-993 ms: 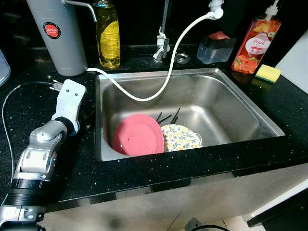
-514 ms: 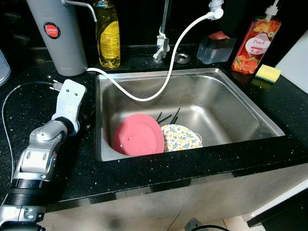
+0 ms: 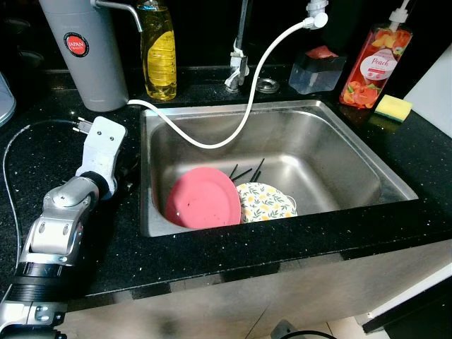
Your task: Kitchen organization
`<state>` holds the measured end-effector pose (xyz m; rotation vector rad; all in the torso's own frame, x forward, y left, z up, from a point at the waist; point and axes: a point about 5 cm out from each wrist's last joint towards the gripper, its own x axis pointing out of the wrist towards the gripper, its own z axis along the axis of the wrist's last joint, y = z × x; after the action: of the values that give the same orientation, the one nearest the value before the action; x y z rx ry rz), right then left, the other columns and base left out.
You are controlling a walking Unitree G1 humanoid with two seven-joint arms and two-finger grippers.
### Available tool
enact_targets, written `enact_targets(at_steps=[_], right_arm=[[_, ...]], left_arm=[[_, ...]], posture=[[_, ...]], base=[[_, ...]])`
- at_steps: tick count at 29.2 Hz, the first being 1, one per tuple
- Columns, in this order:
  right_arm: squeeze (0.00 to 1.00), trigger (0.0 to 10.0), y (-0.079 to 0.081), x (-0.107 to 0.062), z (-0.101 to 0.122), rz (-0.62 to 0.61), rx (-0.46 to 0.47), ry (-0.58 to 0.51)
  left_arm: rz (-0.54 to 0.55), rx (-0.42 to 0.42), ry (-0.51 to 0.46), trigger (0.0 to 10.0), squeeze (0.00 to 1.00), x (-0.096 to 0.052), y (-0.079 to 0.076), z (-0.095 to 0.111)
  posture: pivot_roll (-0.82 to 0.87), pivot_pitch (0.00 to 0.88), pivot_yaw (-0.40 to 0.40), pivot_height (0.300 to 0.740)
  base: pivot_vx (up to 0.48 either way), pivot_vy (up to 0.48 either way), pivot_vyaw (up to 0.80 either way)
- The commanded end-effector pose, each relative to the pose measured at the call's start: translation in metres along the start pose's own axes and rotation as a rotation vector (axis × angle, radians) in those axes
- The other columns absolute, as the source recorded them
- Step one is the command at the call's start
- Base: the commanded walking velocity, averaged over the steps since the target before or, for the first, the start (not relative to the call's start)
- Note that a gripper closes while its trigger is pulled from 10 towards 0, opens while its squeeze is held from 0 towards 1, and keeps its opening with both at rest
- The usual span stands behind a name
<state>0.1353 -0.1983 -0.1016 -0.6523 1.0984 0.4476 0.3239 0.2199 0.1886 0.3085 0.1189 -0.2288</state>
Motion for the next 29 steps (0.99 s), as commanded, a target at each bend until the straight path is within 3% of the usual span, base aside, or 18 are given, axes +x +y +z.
enact_targets(at_steps=[1, 29], right_arm=[[0.0, 10.0, -0.001, -0.0004, -0.0018, 0.004, -0.015, 0.003], [0.0, 10.0, -0.0009, -0.0003, -0.0015, 0.002, 0.001, 0.002]], left_arm=[[0.0, 0.01, -0.003, 10.0, 0.0, 0.0005, -0.001, 0.0012], [0.013, 0.018, -0.001, 10.0, 0.0, 0.0014, 0.0007, 0.0025]], posture=[[0.12, 0.007, -0.038, 0.74], [0.11, 0.014, -0.035, 0.74]], base=[[0.0, 0.0, 0.0], [0.0, 0.0, 0.0]])
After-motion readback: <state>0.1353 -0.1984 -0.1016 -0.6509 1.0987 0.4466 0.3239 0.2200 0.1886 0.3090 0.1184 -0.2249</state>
